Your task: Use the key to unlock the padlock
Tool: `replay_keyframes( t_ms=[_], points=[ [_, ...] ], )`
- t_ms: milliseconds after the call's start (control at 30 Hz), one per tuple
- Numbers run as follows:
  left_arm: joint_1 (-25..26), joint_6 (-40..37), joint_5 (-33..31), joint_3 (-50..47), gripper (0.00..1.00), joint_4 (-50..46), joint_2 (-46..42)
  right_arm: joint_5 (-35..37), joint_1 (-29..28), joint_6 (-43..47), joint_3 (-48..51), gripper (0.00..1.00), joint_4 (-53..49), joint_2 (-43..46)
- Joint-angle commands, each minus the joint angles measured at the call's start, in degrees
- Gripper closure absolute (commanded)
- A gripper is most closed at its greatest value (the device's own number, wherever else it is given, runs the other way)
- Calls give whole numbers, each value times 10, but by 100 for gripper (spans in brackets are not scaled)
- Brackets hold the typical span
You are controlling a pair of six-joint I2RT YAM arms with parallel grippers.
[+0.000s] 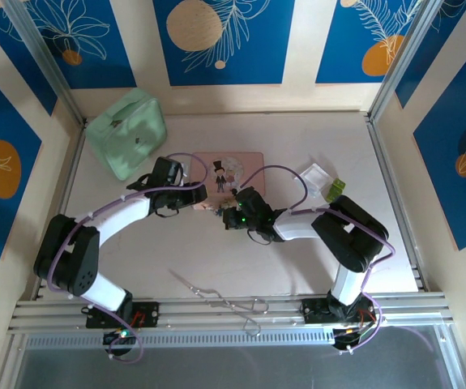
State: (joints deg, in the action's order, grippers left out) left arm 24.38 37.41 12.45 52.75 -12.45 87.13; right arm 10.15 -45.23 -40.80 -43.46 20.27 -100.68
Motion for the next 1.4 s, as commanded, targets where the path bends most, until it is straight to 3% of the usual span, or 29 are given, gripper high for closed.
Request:
replay_keyframes(
  t_ms=[0, 500, 600, 733, 900, 1367],
  points=[
    [-4, -4, 9, -6, 34, 11, 5, -1, -6, -13, 13, 100, -19, 0],
    [-5, 1, 21, -12, 37, 21, 10, 3, 2, -25, 19, 95, -9, 5],
    [-5, 5, 21, -14, 37, 27, 11, 13, -1, -33, 19, 87, -5, 2],
    [-5, 7, 24, -13, 38, 30, 14, 22, -1, -39, 17, 63, 5, -5],
    [-4, 2, 22, -12, 38, 24, 12, 23, 8, -42, 19, 48, 34, -15],
    [-4, 3, 25, -2, 38, 15, 8, 28, 16, -16, -4, 47, 53, -53]
  ],
)
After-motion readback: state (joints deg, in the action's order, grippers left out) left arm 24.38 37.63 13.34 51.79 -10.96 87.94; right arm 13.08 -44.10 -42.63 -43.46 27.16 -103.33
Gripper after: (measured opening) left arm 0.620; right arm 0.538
